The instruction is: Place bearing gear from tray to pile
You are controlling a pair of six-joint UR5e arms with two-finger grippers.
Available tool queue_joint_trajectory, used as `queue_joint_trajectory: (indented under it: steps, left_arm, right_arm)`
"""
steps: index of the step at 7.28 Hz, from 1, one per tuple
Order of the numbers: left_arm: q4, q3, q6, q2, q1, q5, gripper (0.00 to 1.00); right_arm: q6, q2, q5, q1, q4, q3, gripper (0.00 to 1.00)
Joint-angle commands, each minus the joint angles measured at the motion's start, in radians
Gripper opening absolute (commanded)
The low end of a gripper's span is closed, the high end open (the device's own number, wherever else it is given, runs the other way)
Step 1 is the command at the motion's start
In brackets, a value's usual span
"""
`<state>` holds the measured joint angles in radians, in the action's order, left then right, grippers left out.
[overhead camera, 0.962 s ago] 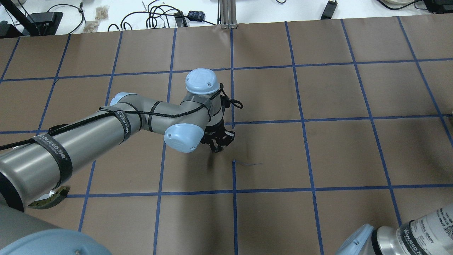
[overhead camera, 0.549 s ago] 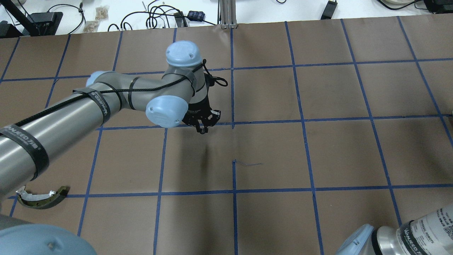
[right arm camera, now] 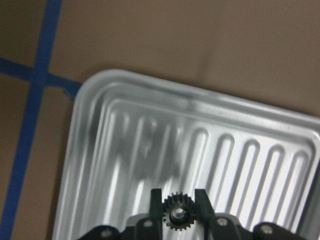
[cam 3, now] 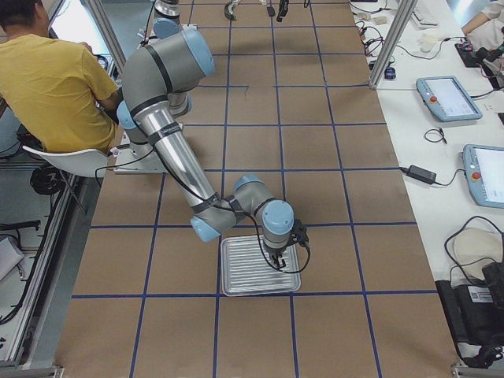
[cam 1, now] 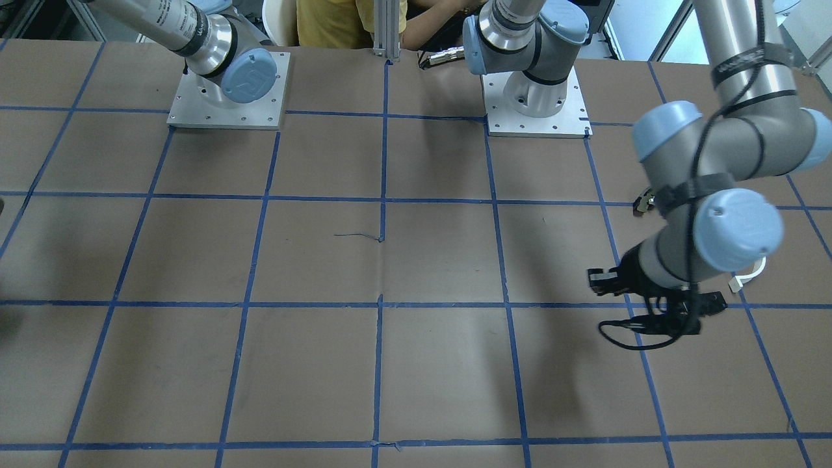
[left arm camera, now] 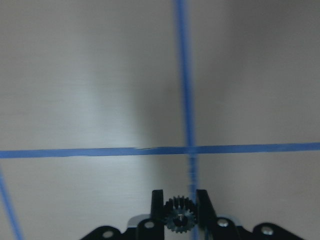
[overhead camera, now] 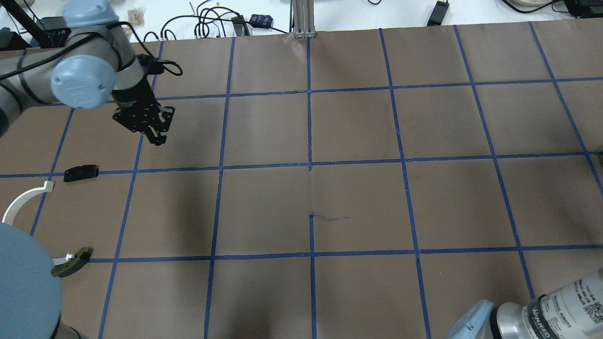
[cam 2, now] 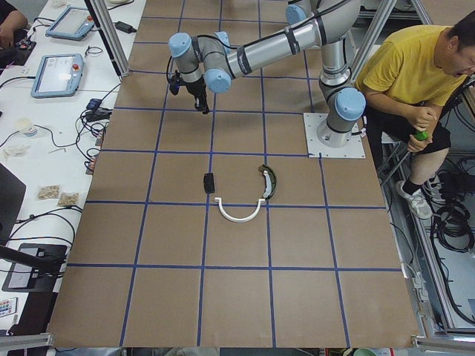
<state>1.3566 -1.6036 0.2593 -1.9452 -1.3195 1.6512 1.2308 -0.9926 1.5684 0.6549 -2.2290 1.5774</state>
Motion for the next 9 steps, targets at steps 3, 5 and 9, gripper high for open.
queue_joint_trajectory:
  steps: [3,5,9]
  left_arm:
    - [-0.025,-0.094,0.366,-0.018,0.405,0.019,0.0]
    - [-0.088,-0.099,0.4,-0.04,0.441,0.102,0.0]
    - [-0.131,-0.124,0.4,-0.104,0.442,0.104,0.19]
  right_arm:
    - [-0.536,-0.211,0.004,0.408,0.176,0.067,0.0]
    - [-1.006,-0.273,-0.022,0.744,0.175,0.179,0.0]
    - [-1.613,-0.174,-0.051,1.334,0.018,0.185,0.0]
